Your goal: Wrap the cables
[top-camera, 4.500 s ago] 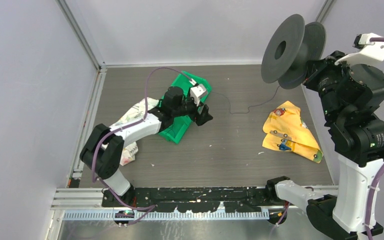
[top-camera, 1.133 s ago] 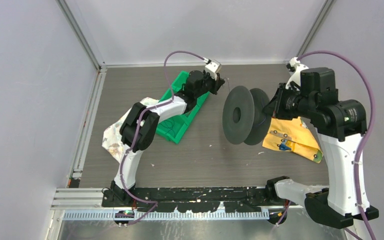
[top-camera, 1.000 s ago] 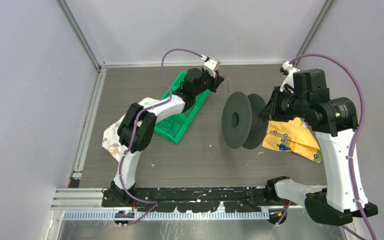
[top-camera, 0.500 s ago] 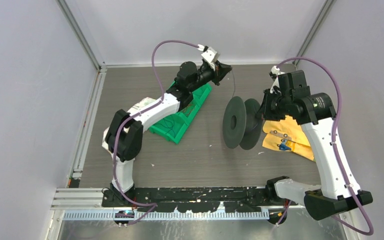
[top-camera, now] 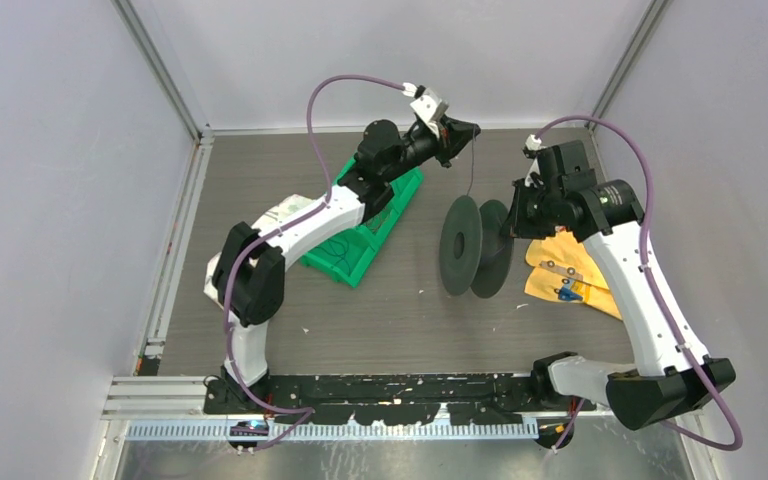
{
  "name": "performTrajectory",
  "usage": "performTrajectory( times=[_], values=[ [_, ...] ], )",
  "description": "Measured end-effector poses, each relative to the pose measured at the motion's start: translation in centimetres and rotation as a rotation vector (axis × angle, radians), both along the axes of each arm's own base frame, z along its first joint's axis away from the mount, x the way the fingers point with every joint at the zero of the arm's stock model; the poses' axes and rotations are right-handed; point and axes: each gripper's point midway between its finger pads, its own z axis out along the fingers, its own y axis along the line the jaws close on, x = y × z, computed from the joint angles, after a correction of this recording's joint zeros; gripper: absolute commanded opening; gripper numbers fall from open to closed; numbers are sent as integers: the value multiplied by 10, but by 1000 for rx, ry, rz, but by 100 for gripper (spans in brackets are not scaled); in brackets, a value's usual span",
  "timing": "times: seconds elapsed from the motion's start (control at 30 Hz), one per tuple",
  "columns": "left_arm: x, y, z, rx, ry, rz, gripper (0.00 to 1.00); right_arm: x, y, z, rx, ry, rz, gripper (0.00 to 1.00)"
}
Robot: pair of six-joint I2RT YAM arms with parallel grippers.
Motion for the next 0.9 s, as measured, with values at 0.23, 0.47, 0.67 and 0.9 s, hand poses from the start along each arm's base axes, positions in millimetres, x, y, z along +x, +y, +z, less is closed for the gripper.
performTrajectory(
  times=[0.23,0.47,0.67,0.9],
  values=[
    [-25,-19,23,-27,-57,-62,0,18,-5,-15,-35,9,-66,0],
    [-48,-33,21,-21,-60,-143,0,38,-7,-24,-47,3,-130,1],
    [-66,-41,5,27,-67,-176,0,52,-15,-28,-35,-22,-221,1],
    [-114,-48,-19,154,-118,-211,0,77,-25,-44,6,-16,-329,0]
  ],
)
